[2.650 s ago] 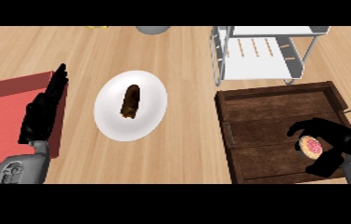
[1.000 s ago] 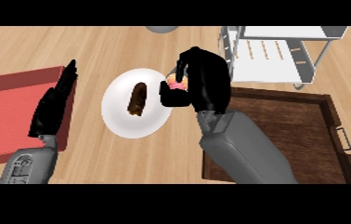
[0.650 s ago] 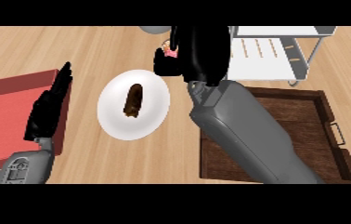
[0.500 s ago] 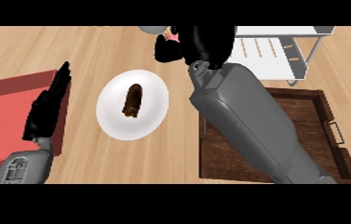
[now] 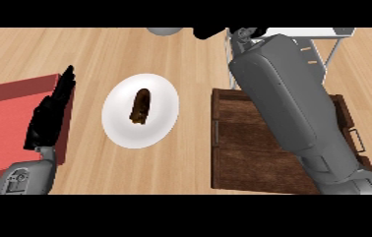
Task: Pick the cupcake from the tray and place it in the tiered basket
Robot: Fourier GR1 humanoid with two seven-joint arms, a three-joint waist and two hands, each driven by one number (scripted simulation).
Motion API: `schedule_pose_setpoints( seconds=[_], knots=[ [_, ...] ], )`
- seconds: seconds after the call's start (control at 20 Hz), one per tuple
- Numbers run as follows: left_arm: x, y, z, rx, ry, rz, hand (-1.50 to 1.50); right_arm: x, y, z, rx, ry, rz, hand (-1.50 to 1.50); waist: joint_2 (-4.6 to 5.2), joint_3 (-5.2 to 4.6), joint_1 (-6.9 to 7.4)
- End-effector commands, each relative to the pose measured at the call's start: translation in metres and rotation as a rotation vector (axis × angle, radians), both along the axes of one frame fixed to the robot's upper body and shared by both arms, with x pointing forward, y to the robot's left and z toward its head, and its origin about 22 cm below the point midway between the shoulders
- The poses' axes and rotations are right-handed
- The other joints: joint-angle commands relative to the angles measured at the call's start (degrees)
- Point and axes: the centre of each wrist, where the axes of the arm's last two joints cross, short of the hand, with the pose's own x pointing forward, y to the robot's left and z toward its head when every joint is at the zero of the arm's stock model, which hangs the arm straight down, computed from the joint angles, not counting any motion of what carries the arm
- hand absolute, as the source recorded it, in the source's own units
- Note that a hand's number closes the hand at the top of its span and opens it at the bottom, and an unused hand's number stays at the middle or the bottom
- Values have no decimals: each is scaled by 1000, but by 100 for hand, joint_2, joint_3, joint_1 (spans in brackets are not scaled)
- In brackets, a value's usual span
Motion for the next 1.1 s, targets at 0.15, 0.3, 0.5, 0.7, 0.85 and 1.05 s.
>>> schedule_pose_setpoints(
  seconds=[0.15, 0.3, 0.5, 0.7, 0.85, 1.05],
  knots=[
    [-12, -10, -17, 8, 3, -17, 0, 35, -41, 0, -248, -21, -140, 150, 9, -2, 28],
    [-13, 6, -7, 1, 11, -5, 0, 46, -56, -2, -364, -4, -228, 150, 15, -3, 59],
    [-17, 14, 0, 3, -6, -7, 0, 60, -97, -10, -366, 15, -246, 150, 10, 1, 50],
    [5, 2, 4, -9, 1, -5, 0, 66, -108, -25, -356, 29, -172, 150, 8, 2, -1],
    [4, -12, 4, 4, 6, 0, 0, 74, -142, -18, -344, 73, -149, 150, 19, 4, 38],
    [-7, -4, -10, -1, -13, -1, 0, 75, -140, -46, -276, 125, -85, 150, 18, 3, 44]
  ],
)
